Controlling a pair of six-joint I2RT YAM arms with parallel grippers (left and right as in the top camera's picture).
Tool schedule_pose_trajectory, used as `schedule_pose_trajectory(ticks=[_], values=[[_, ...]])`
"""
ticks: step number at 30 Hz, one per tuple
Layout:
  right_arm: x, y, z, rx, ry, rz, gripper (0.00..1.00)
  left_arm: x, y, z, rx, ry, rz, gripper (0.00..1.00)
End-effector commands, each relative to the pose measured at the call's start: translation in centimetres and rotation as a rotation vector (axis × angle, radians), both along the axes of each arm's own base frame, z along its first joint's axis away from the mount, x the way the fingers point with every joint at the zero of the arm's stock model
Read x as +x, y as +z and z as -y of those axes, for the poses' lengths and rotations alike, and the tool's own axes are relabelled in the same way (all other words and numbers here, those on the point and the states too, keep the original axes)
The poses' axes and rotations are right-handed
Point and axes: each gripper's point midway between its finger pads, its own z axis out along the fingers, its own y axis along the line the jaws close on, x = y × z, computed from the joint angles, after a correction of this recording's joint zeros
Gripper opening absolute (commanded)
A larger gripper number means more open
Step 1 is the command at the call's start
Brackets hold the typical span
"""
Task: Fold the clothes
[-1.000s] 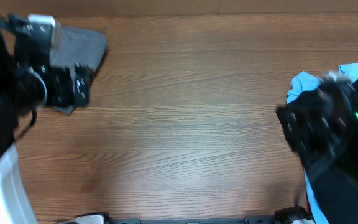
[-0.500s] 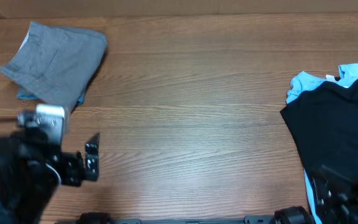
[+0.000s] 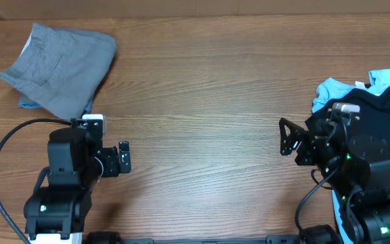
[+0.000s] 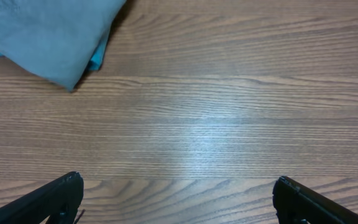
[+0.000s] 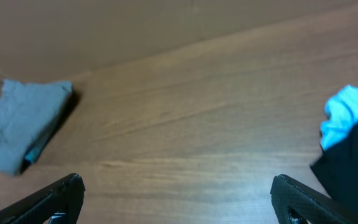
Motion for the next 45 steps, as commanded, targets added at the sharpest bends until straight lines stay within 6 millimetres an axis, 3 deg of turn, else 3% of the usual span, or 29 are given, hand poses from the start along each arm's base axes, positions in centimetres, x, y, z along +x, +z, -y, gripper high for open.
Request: schedule_pose_trajectory(ticks=[1,11,20,24,30,34,38,45], values=[[0.6,0.6,0.3,0.002,-0.019,0.024,1.00,0.3,-0.9,-0.1,-0.001,0.021,-0.039,1.00],[0.8,-0.3,0.2,0.005,-0.021,-0.018,1.00,1.1,-3.8,-0.1,0.003,0.021,-0.169,1.00],[-0.5,-2.6,0.6,-0.029,-0.029,-0.119,1.00,1.5,-6.7,-0.1,0.007,0.021,-0.293,1.00],[-0.8,-3.2,2.1,-0.078,-0.099,-0.138,1.00,1.6,-7.9,-0.1,0.009,0.021,-0.344,1.00],[-1.3,-2.0,4.9,-0.116,-0.231,-0.015,1.00,1.5,-9.6,-0.1,0.011,0.021,-0.415,1.00],[-1.9,-4.7,5.1,-0.088,-0.237,0.044,1.00,1.5,-10.6,-0.1,0.012,0.021,-0.459,1.00],[-2.1,-9.1,4.6,-0.045,-0.205,0.114,1.00,1.4,-11.4,-0.1,0.013,0.021,-0.494,1.00],[-2.5,-12.0,4.1,-0.008,-0.179,0.228,1.00,1.2,-12.3,-0.1,0.015,0.021,-0.534,1.00]])
